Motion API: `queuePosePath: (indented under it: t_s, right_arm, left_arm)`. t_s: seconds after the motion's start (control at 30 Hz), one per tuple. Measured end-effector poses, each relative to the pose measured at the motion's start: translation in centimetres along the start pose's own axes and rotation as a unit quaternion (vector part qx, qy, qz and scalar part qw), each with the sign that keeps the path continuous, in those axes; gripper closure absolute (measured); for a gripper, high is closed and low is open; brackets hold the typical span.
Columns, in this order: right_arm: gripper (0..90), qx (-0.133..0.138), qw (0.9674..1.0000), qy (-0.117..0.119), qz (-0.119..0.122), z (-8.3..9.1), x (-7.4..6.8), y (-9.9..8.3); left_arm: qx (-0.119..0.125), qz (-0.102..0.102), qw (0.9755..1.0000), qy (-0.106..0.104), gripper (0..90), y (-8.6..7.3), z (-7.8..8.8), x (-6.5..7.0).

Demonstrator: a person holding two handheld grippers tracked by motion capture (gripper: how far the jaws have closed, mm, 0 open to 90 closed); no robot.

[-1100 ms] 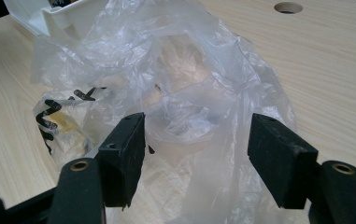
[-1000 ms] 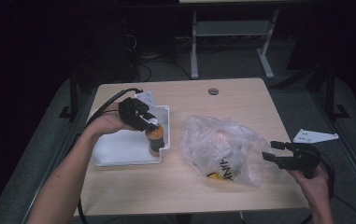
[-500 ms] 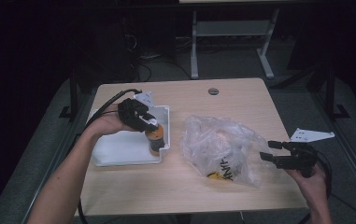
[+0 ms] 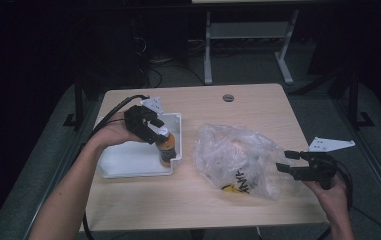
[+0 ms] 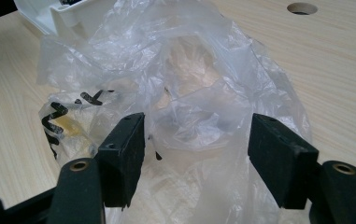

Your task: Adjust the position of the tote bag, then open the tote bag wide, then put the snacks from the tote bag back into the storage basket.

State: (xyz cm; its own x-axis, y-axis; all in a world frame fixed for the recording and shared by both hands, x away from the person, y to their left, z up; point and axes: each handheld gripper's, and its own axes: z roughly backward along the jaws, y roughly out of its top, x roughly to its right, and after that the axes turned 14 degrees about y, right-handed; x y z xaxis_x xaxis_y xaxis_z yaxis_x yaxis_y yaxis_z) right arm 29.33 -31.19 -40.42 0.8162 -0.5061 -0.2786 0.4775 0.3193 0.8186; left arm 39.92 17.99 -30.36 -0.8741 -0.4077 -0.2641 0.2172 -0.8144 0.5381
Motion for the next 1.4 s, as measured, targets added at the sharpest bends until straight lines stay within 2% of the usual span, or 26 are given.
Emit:
queuePosePath:
  t_s: [0.07,0.27,0.3,0.33,0.5,0.53,0.73,0.77,0.9,1.03,1.4]
  right_arm:
    - [35.8,0.001,1.0000,-0.001,0.004,0.0,0.0,0.0]
    - [35.8,-0.002,1.0000,0.001,0.003,-0.1,-0.1,0.0]
    - [35.8,-0.002,1.0000,0.000,0.003,-0.1,-0.1,0.0]
    - [35.8,-0.001,1.0000,0.000,0.002,-0.1,-0.1,0.0]
    - [35.8,-0.004,1.0000,0.000,0.006,-0.2,-0.2,0.1]
    - [35.7,-0.005,1.0000,0.001,0.006,-0.2,-0.3,0.1]
    - [35.6,-0.006,1.0000,0.002,0.007,-0.3,-0.3,0.2]
    - [35.6,-0.006,1.0000,0.002,0.006,-0.4,-0.3,0.2]
    - [35.6,-0.009,0.9999,0.003,0.007,-0.5,-0.2,0.1]
    - [35.6,-0.007,1.0000,0.002,0.005,-0.5,-0.2,0.1]
    - [35.3,-0.014,0.9999,0.000,0.003,-0.4,0.1,0.0]
  left_arm:
    - [0.002,0.009,1.0000,0.002,34.9,-0.1,0.2,0.0]
    - [0.010,0.014,0.9998,0.009,32.7,-0.3,1.0,-0.2]
    - [0.010,0.010,0.9999,0.008,32.6,-0.4,1.2,-0.3]
    - [0.015,0.017,0.9997,0.009,32.6,-0.5,1.3,-0.2]
    - [0.021,0.024,0.9994,0.014,31.8,-0.9,1.8,-0.2]
    - [0.018,0.017,0.9996,0.013,31.4,-0.9,1.9,-0.3]
    - [0.024,0.033,0.9990,0.016,30.7,-1.6,2.4,-0.5]
    - [0.022,0.028,0.9992,0.016,30.5,-1.7,2.5,-0.5]
    - [0.020,0.031,0.9991,0.018,30.4,-2.3,2.7,-0.7]
    - [0.026,0.041,0.9986,0.018,30.2,-2.8,3.0,-0.9]
    - [0.020,0.052,0.9981,0.027,30.2,-4.5,3.4,-0.7]
